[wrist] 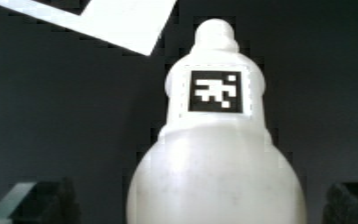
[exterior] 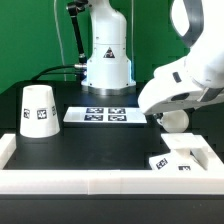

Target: Assemble lamp

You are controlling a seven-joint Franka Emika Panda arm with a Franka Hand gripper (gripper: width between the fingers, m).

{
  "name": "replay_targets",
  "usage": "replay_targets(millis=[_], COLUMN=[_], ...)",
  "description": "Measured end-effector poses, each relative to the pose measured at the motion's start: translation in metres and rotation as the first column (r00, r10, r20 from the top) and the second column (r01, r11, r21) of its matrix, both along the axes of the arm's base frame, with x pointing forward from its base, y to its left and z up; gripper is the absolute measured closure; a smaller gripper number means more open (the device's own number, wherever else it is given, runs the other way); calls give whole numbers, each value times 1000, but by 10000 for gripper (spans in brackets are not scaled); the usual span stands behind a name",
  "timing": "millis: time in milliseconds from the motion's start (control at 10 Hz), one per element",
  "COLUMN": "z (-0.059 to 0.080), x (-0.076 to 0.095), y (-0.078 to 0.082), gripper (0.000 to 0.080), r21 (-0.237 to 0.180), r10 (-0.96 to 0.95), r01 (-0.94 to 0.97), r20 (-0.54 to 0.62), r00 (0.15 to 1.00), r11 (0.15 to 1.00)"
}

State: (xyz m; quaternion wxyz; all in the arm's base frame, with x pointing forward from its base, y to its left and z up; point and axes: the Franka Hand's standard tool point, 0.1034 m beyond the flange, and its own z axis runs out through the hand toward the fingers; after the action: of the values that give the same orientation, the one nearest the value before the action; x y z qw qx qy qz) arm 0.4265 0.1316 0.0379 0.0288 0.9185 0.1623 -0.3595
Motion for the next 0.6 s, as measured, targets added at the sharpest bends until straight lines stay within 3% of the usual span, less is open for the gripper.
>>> replay_targets(millis=[600], z=[-28], x=[-4], y=[1], gripper=[101], r21=[1], r10=[-10], r01=[10], r20=[14], r00=[1000], r11=[1000])
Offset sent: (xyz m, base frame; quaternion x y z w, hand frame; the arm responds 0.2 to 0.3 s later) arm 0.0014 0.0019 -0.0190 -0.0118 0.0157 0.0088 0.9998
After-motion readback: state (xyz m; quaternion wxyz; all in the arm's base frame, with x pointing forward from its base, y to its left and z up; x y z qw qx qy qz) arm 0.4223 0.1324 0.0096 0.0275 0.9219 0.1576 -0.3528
